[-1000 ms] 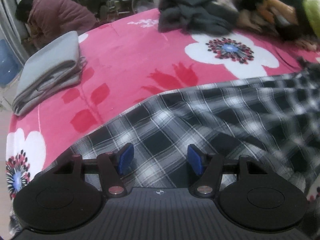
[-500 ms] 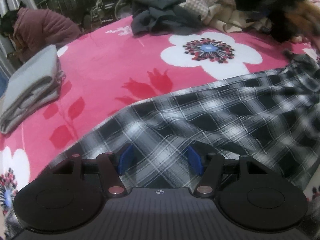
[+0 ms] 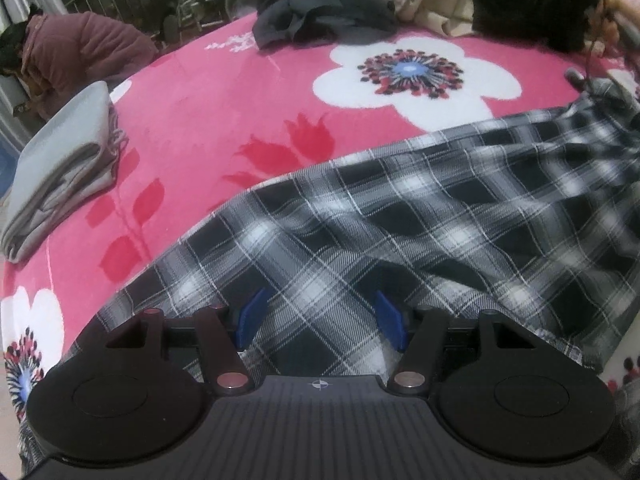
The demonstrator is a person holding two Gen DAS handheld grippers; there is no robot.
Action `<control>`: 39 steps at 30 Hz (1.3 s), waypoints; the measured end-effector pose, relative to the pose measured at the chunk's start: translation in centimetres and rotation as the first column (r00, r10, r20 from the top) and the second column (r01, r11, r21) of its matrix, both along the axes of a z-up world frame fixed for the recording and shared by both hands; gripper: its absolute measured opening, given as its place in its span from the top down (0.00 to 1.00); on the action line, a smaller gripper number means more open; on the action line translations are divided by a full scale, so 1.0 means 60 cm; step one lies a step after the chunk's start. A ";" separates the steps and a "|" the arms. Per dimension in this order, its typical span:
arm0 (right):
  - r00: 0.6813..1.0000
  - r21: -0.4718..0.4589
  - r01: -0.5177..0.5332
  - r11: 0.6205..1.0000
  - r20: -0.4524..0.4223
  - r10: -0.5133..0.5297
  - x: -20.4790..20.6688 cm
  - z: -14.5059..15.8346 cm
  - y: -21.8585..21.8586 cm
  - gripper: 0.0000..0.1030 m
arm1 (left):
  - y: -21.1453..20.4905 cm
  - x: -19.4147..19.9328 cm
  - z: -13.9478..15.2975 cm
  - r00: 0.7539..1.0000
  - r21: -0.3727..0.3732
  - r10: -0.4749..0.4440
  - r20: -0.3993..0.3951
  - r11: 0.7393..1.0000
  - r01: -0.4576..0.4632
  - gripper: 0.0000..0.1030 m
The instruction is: Fold clothes
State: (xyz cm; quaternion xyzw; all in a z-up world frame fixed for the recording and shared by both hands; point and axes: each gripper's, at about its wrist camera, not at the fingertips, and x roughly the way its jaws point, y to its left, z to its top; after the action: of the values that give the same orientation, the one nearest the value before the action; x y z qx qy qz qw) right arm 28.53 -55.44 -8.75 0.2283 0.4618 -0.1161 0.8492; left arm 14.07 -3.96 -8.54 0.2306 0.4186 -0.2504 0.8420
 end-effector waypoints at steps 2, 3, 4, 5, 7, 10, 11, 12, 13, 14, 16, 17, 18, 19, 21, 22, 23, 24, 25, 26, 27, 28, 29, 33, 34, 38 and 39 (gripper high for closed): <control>1.000 0.009 0.002 1.000 -0.007 -0.002 0.012 0.012 -0.009 0.62 | -0.002 0.002 0.003 1.000 0.004 0.005 0.003 1.000 -0.005 0.40; 1.000 0.010 0.016 1.000 -0.009 -0.016 0.023 0.014 -0.014 0.62 | -0.002 0.003 0.004 1.000 0.002 0.010 0.004 1.000 -0.010 0.39; 0.999 0.012 0.031 0.999 -0.011 -0.030 0.034 0.017 -0.020 0.62 | -0.003 0.004 0.005 1.000 -0.001 0.016 0.006 1.000 -0.016 0.39; 0.999 0.013 0.045 0.999 -0.013 -0.045 0.045 0.019 -0.025 0.62 | -0.003 0.004 0.006 1.000 -0.004 0.022 0.005 1.000 -0.022 0.39; 0.997 0.013 0.073 0.997 -0.016 -0.073 0.067 0.024 -0.035 0.62 | -0.004 0.003 0.008 0.999 -0.012 0.032 0.002 0.999 -0.032 0.39; 0.994 -0.025 0.109 0.994 -0.001 -0.109 0.107 0.029 -0.049 0.62 | -0.003 -0.005 0.012 1.000 -0.006 0.026 0.002 1.000 -0.026 0.39; 0.993 -0.041 0.118 0.992 0.003 -0.118 0.121 0.027 -0.056 0.62 | -0.002 -0.009 0.014 1.000 -0.003 0.024 0.003 1.000 -0.024 0.39; 0.992 -0.057 0.128 0.990 0.008 -0.128 0.135 0.025 -0.062 0.62 | -0.002 -0.011 0.016 1.000 0.000 0.024 0.002 1.000 -0.024 0.39; 0.990 -0.073 0.138 0.988 0.016 -0.137 0.146 0.021 -0.069 0.62 | -0.001 -0.013 0.018 1.000 0.003 0.024 0.002 1.000 -0.024 0.39; 0.990 -0.089 0.143 0.986 0.028 -0.141 0.152 0.017 -0.073 0.62 | 0.000 -0.015 0.021 1.000 0.005 0.021 0.004 1.000 -0.021 0.39; 0.985 -0.095 0.166 0.982 0.058 -0.161 0.148 0.009 -0.077 0.63 | 0.002 -0.019 0.028 1.000 0.006 0.014 0.013 1.000 -0.014 0.39; 0.985 -0.091 0.167 0.982 0.064 -0.161 0.134 0.007 -0.071 0.63 | 0.002 -0.021 0.032 1.000 0.002 0.010 0.022 1.000 -0.010 0.39; 0.984 -0.087 0.168 0.982 0.070 -0.162 0.121 0.005 -0.066 0.62 | 0.002 -0.022 0.036 1.000 -0.005 0.005 0.031 1.000 -0.005 0.39; 0.985 -0.087 0.162 0.983 0.071 -0.156 0.107 0.003 -0.060 0.61 | 0.003 -0.023 0.039 0.999 -0.014 0.002 0.040 1.000 -0.002 0.39; 0.997 -0.137 0.074 0.988 0.005 -0.074 0.077 0.001 -0.035 0.58 | 0.003 -0.025 0.042 0.999 -0.031 -0.002 0.050 1.000 0.004 0.39; 0.999 -0.166 0.023 0.986 -0.037 -0.029 0.063 0.000 -0.020 0.53 | 0.002 -0.026 0.042 0.999 -0.035 -0.007 0.053 0.999 0.009 0.39; 0.996 -0.196 -0.032 0.980 -0.083 0.016 0.048 -0.002 -0.004 0.51 | 0.001 -0.027 0.041 0.998 -0.038 -0.012 0.056 0.999 0.014 0.39; 0.989 -0.242 -0.095 0.966 -0.136 0.064 0.030 -0.007 0.015 0.47 | 0.000 -0.028 0.040 0.998 -0.038 -0.019 0.059 0.999 0.021 0.38; 0.976 -0.282 -0.159 0.946 -0.189 0.107 0.012 -0.011 0.033 0.41 | -0.001 -0.030 0.039 0.998 -0.036 -0.026 0.063 0.999 0.028 0.39; 0.962 -0.315 -0.216 0.924 -0.231 0.146 -0.005 -0.013 0.047 0.38 | -0.002 -0.031 0.037 0.997 -0.035 -0.034 0.068 0.999 0.036 0.38; 0.945 -0.344 -0.270 0.899 -0.272 0.180 -0.024 -0.016 0.061 0.32 | -0.003 -0.032 0.035 0.997 -0.034 -0.038 0.071 0.999 0.040 0.38; 0.930 -0.365 -0.311 0.877 -0.306 0.203 -0.047 -0.017 0.072 0.31 | -0.003 -0.033 0.033 0.996 -0.033 -0.040 0.075 0.999 0.042 0.38; 0.916 -0.380 -0.347 0.858 -0.336 0.221 -0.069 -0.017 0.082 0.31 | -0.003 -0.033 0.031 0.996 -0.033 -0.039 0.080 0.999 0.041 0.38; 0.905 -0.359 -0.362 0.860 -0.356 0.233 -0.156 0.007 0.100 0.31 | -0.003 -0.036 0.027 0.994 -0.034 -0.032 0.101 0.999 0.036 0.38; 0.906 -0.349 -0.359 0.866 -0.353 0.234 -0.178 0.015 0.103 0.31 | -0.003 -0.037 0.026 0.994 -0.029 -0.032 0.108 0.999 0.036 0.38; 0.917 -0.319 -0.352 0.880 -0.304 0.257 -0.267 0.057 0.122 0.31 | 0.001 -0.037 0.027 0.992 -0.040 -0.024 0.128 0.999 0.029 0.38; 0.921 -0.294 -0.356 0.887 -0.273 0.279 -0.276 0.071 0.123 0.33 | 0.002 -0.036 0.029 0.991 -0.048 -0.023 0.130 0.998 0.029 0.38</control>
State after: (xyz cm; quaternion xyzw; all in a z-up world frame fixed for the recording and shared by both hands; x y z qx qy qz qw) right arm 11.96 -48.05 -4.50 -0.0145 0.5584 -0.0771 0.8258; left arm 11.89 -3.83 -6.80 0.2306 0.3536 -0.2564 0.8695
